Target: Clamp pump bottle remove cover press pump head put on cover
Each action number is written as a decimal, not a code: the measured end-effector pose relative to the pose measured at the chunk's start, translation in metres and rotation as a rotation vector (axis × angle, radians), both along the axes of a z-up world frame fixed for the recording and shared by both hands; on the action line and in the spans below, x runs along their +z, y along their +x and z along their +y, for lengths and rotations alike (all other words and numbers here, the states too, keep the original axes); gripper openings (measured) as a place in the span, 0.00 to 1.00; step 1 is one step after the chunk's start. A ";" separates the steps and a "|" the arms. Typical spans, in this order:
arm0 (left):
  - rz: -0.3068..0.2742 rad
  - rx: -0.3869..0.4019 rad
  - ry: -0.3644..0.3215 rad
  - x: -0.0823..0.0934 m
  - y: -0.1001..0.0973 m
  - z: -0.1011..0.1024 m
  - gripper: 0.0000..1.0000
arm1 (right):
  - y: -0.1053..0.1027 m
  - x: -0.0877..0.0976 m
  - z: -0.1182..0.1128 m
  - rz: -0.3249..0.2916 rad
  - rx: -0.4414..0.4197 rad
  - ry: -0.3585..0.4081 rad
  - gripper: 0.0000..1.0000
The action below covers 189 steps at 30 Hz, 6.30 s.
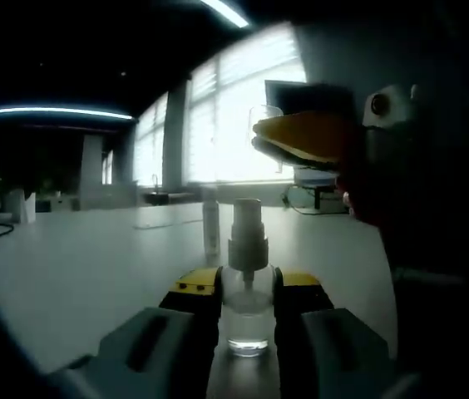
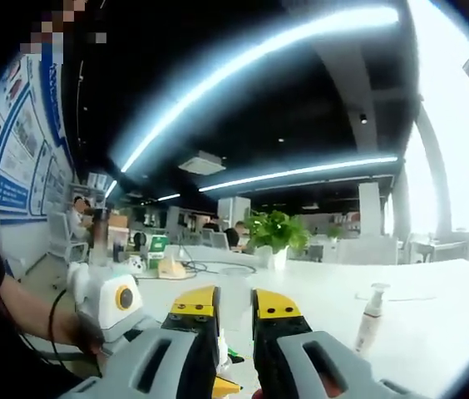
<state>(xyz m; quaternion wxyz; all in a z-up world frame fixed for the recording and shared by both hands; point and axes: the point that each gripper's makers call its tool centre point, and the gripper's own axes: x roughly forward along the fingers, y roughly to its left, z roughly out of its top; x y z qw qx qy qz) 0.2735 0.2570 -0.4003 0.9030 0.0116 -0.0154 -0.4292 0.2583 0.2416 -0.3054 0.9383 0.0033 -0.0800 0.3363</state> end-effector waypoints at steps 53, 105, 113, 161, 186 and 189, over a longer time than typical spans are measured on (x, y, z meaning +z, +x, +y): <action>0.015 0.002 0.017 -0.005 0.001 0.000 0.15 | 0.008 -0.059 -0.098 0.122 -0.191 0.013 0.10; 0.024 0.013 -0.020 0.000 0.005 0.006 0.15 | 0.013 -0.132 -0.114 0.344 -0.226 -0.165 0.10; 0.022 0.013 -0.020 0.000 0.005 0.005 0.15 | 0.012 -0.133 -0.115 0.362 -0.226 -0.152 0.10; 0.013 0.013 -0.014 0.000 0.004 0.005 0.15 | 0.010 -0.126 -0.113 0.317 -0.173 -0.149 0.27; 0.012 0.014 -0.014 0.000 0.004 0.005 0.15 | 0.008 -0.087 -0.117 0.207 -0.166 -0.080 0.29; 0.011 0.013 -0.013 0.000 0.004 0.005 0.15 | 0.007 -0.080 -0.117 0.186 -0.166 -0.078 0.29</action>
